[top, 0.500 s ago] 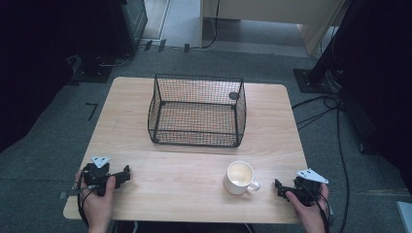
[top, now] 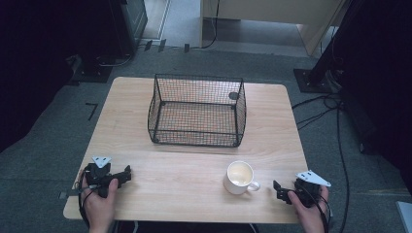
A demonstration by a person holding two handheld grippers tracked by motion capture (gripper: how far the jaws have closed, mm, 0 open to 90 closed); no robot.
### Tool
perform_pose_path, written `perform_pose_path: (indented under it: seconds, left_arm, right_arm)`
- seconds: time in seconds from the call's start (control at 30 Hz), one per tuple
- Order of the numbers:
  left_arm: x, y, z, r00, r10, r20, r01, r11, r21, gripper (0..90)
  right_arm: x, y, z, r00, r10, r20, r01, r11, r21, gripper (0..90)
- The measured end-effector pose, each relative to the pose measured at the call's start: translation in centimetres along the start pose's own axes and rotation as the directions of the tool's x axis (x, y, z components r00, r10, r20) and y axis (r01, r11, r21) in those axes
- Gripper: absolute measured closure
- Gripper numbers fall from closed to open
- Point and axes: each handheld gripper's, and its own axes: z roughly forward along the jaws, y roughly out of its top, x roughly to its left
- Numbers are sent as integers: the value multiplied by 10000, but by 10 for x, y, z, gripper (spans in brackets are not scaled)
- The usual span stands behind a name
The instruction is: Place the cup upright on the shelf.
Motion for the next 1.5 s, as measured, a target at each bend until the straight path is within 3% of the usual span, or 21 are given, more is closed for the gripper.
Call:
perform_pose_path:
  seconds: [0.17, 0.4, 0.77, 0.97, 1.27, 1.5]
  left_arm:
    - [0, 0, 0, 10000, 15, 10, -15, 10000, -4, 0]
    - [0, 0, 0, 10000, 64, 52, -64, 10000, 5, 0]
    - [0, 0, 0, 9999, 90, 67, -90, 10000, 10, 0]
    - [0, 0, 0, 9999, 95, 67, -95, 10000, 13, 0]
    - [0, 0, 0, 9999, 94, 69, -94, 10000, 12, 0]
    - [0, 0, 0, 9999, 89, 79, -89, 10000, 4, 0]
  right_arm:
    - [7, 4, -7, 9985, -42, -544, 25, 9995, -313, 4]
    - [27, 11, -17, 9936, -569, -978, 514, 9970, -584, 6]
    - [43, 16, -28, 9848, -727, -1577, 603, 9948, -825, 5]
    - [49, 19, -30, 9737, -681, -2176, 483, 9943, -950, 6]
    - [70, 22, -28, 9563, -1229, -2654, 963, 9891, -1110, 6]
    - [83, 26, -19, 9508, -1338, -2794, 1010, 9865, -1288, 2]
